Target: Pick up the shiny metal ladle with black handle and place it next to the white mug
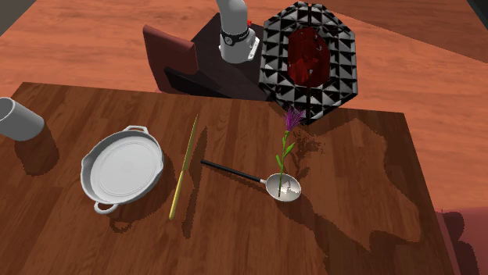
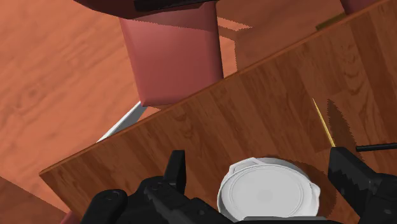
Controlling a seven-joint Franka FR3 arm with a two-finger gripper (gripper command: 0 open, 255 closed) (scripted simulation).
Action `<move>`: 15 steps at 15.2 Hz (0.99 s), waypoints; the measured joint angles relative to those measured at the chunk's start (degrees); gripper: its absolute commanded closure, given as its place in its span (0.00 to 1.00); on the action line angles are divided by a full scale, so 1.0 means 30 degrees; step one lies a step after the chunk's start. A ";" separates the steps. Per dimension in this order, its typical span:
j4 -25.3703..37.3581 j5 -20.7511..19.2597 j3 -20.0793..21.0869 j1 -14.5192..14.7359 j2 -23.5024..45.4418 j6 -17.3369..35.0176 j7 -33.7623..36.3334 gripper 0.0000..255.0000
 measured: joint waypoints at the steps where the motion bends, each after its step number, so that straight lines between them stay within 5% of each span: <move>1: 0.0000 0.0000 0.0000 0.0000 0.0000 0.0000 0.0000 0.00; 10: -0.1324 0.2376 0.3668 -0.0307 0.1237 0.1129 0.7436 0.00; 15: -0.0775 0.3628 0.5985 -0.0685 0.3740 0.2395 1.2161 0.00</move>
